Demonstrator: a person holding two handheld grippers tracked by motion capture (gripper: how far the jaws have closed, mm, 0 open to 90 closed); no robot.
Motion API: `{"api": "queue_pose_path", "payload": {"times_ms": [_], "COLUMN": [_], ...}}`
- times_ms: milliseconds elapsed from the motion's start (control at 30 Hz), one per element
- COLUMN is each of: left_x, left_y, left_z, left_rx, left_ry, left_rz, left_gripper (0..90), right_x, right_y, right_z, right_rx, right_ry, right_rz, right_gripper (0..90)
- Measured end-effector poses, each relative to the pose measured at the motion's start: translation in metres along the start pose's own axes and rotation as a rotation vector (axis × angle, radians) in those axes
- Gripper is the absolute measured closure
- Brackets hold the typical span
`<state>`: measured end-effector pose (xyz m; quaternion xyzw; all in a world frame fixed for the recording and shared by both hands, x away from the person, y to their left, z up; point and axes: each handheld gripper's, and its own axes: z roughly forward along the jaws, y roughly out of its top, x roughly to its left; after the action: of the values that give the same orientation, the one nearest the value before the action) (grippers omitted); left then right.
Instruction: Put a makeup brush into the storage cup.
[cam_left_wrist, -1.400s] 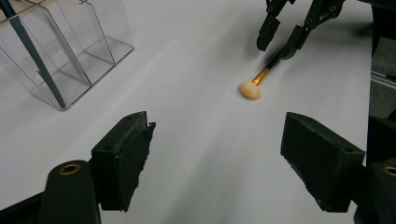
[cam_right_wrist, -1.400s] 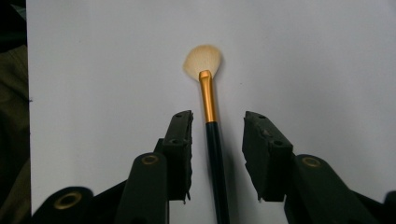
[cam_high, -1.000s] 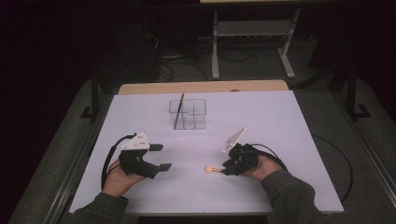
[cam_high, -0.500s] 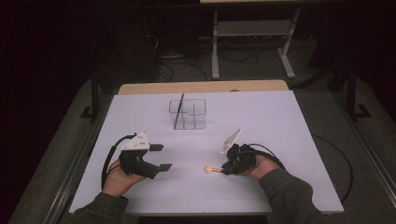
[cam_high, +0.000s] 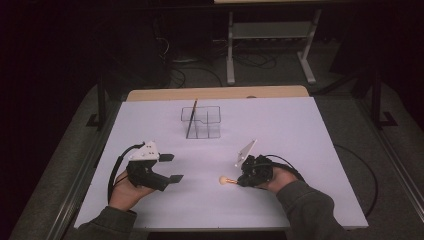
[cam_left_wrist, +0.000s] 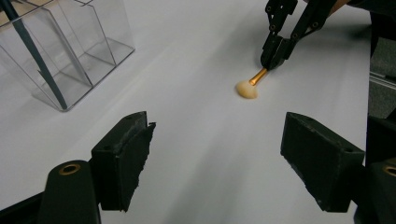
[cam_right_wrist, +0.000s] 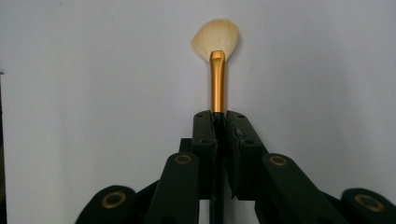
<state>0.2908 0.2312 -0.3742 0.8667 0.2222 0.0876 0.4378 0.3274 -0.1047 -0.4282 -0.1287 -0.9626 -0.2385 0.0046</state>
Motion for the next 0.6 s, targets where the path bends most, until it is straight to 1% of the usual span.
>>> {"api": "queue_pose_path", "payload": {"times_ms": [67,133,267,367,500,533,600], "left_x": [0.0004,0.0000,-0.0019,-0.0018,-0.0004,0.0002,0.0003], "left_y": [-0.0001,0.0001,0.0020,0.0020,0.0009,0.0008,0.0008], "left_z": [0.0002,0.0006,0.0004,0.0005,-0.0003,-0.0008,-0.0014], "left_rx": [0.003,0.007,-0.006,-0.006,-0.006,-0.007,-0.011], "left_ry": [0.001,0.004,0.002,0.000,-0.003,-0.002,-0.002], "left_rz": [0.004,-0.003,0.002,0.001,-0.012,-0.007,-0.010], "left_gripper": [23.2,23.2,23.2,23.2,23.5,23.7,23.7], "right_x": [0.0010,0.0019,0.0040,0.0032,0.0018,0.0017,0.0011], "right_y": [0.0000,0.0003,0.0005,0.0004,-0.0002,-0.0003,-0.0005], "right_z": [0.0003,0.0002,0.0002,0.0001,-0.0003,-0.0003,-0.0005], "right_rx": [0.000,0.004,0.004,0.002,0.000,-0.001,-0.002], "right_ry": [-0.007,-0.017,-0.028,-0.021,-0.012,-0.011,-0.005], "right_rz": [-0.010,-0.016,-0.027,-0.024,-0.024,-0.025,-0.022], "right_gripper": [81.8,82.3,82.7,82.7,82.8,82.8,82.8]}}
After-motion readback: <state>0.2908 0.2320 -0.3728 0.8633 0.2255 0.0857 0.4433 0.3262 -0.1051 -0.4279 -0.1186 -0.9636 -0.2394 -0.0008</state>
